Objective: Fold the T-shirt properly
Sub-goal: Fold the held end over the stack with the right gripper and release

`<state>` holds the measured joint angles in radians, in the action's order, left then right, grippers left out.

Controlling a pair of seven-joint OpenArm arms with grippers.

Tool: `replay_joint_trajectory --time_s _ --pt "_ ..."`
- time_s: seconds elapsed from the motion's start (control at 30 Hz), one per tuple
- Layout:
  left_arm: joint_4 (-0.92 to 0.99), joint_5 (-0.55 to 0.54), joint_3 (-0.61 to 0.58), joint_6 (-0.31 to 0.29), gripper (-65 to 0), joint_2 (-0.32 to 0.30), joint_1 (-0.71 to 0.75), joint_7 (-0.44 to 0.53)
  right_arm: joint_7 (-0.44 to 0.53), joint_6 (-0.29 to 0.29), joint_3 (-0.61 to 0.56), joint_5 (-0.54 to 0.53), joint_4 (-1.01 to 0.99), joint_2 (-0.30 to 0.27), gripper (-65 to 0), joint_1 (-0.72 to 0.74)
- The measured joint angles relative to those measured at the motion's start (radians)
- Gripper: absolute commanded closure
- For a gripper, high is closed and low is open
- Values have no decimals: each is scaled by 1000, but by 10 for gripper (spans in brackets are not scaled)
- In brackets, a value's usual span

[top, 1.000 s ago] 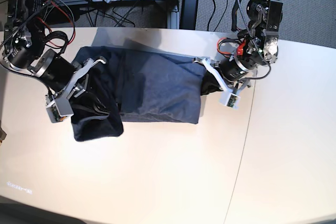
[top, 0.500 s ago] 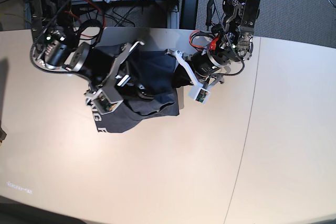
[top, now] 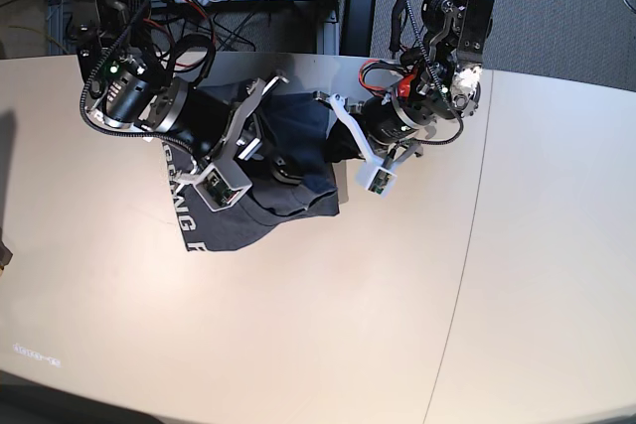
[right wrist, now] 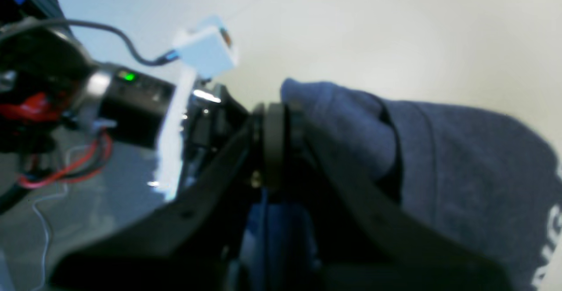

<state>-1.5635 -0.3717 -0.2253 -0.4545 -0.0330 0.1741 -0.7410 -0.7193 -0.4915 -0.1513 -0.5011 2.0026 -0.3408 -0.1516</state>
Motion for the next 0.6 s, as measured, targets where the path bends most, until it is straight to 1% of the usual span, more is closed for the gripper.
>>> replay_joint_trajectory --time_s 0.13,0.37,0.47,0.6 --pt "-45 15 4 0 0 -1 14 -40 17 0 0 3 -78 2 0 2" --pt "-68 14 10 0 0 -37 14 -52 24 0 0 1 -150 56 0 31" --pt "-73 8 11 0 0 -69 13 -48 23 0 0 3 -216 75 0 57" --pt "-85 -33 11 0 0 -133 13 -46 27 0 0 1 -297 101 0 92"
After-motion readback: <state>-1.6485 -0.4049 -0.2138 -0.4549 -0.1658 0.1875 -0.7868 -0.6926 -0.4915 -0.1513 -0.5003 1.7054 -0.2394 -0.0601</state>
